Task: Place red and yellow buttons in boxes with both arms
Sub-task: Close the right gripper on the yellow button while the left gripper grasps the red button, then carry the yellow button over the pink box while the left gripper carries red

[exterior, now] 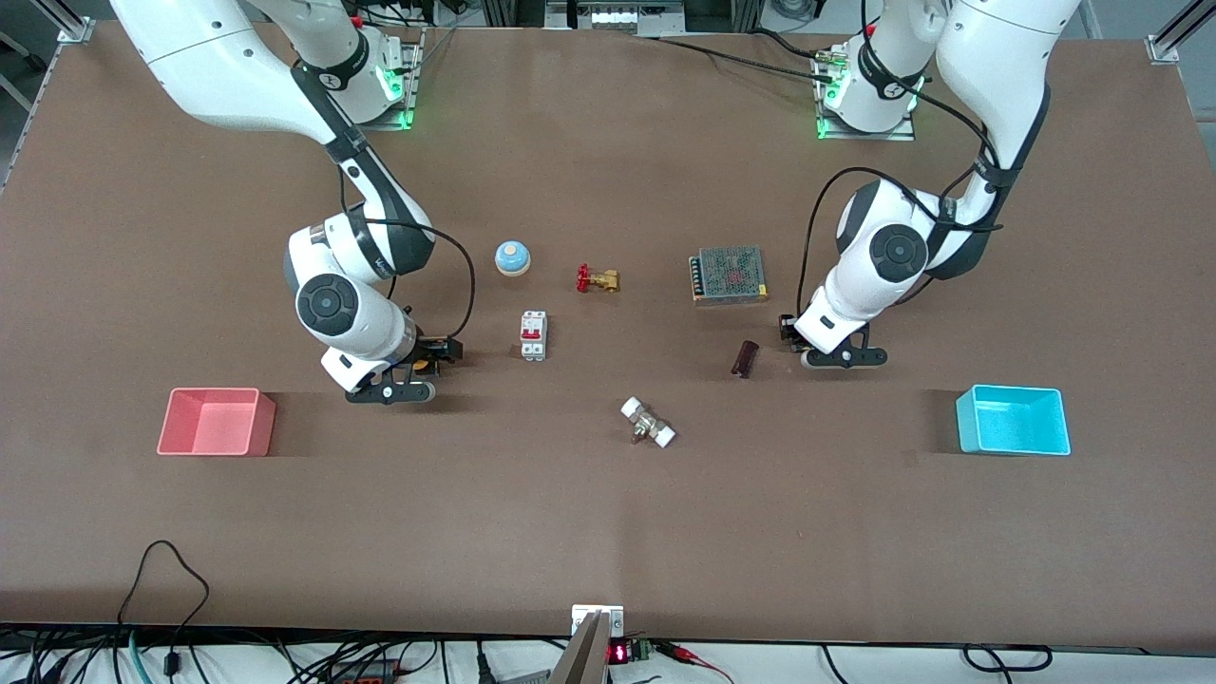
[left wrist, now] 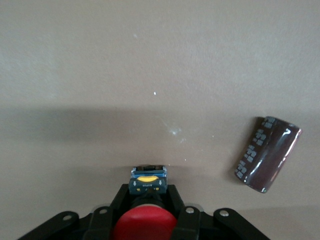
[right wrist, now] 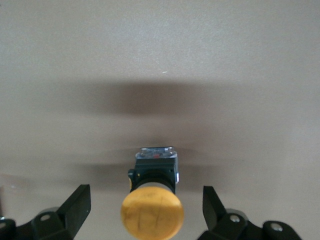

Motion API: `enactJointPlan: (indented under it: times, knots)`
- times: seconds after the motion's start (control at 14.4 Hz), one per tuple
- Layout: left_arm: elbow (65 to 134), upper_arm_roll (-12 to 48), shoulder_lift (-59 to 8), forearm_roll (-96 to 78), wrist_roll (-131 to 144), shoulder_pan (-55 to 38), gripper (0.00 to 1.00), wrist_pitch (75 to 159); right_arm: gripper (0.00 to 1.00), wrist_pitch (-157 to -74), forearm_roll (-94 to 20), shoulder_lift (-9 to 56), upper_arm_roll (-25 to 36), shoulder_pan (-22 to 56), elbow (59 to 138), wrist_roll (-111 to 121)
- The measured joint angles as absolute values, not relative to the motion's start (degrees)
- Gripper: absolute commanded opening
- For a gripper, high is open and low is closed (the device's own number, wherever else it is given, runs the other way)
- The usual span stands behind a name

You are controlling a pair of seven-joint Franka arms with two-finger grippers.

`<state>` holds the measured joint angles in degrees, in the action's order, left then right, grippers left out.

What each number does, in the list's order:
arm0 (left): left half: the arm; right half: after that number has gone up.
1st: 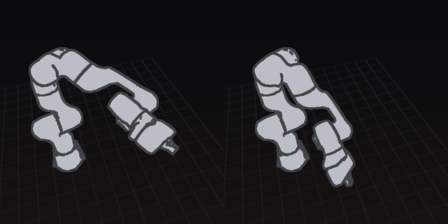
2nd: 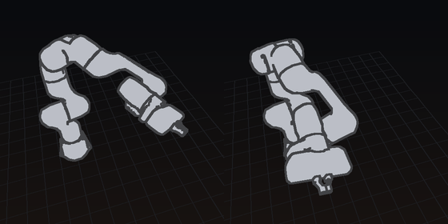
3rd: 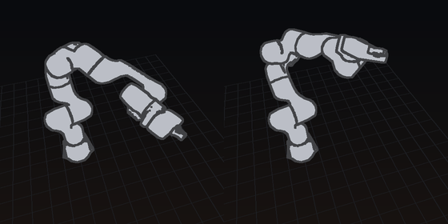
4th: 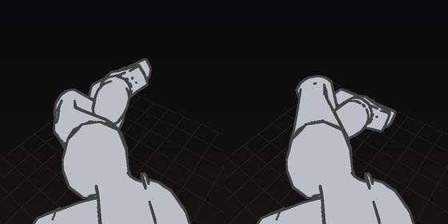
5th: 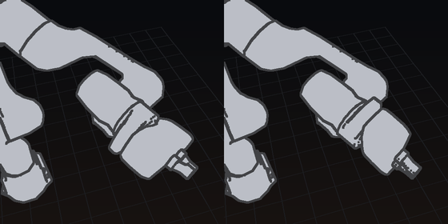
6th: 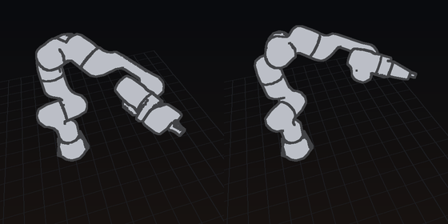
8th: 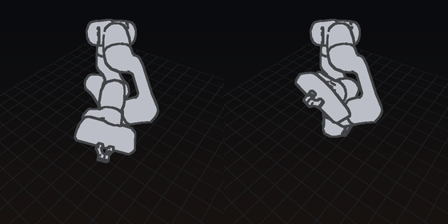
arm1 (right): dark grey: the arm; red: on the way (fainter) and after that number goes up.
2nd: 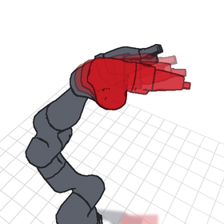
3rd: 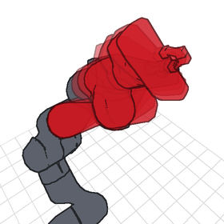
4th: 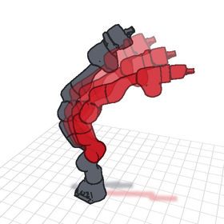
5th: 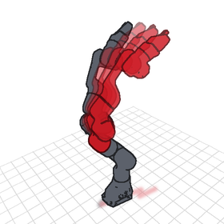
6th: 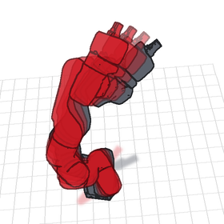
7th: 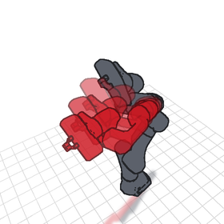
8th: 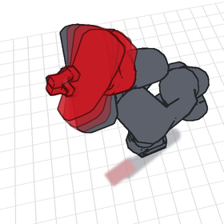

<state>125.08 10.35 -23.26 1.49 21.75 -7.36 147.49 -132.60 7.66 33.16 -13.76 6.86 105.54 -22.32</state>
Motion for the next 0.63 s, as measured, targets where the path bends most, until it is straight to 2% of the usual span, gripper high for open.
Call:
enactJointPlan:
  times: [0.14, 0.35, 0.49, 0.63]
  knots:
    - [121.39, 10.07, -21.57, 1.49, 21.75, -7.04, 0.17, 139.41, 0.89, -132.60, 7.67, 33.17, -13.76, 6.84, 105.54, -22.32]
    - [112.08, 9.65, -19.21, 3.28, 21.68, -6.12, 0.17, 124.53, 0.79, -132.60, 7.67, 33.16, -13.76, 6.84, 105.54, -22.31]
    - [105.91, 9.51, -18.87, 4.81, 21.48, -5.71, 0.17, 116.56, 0.65, -132.60, 7.67, 33.17, -13.76, 6.82, 105.54, -22.31]
    - [101.34, 9.41, -18.87, 6.33, 18.94, -4.83, 0.17, 112.26, 0.47, -132.60, 7.67, 33.17, -13.76, 6.78, 105.54, -22.31]
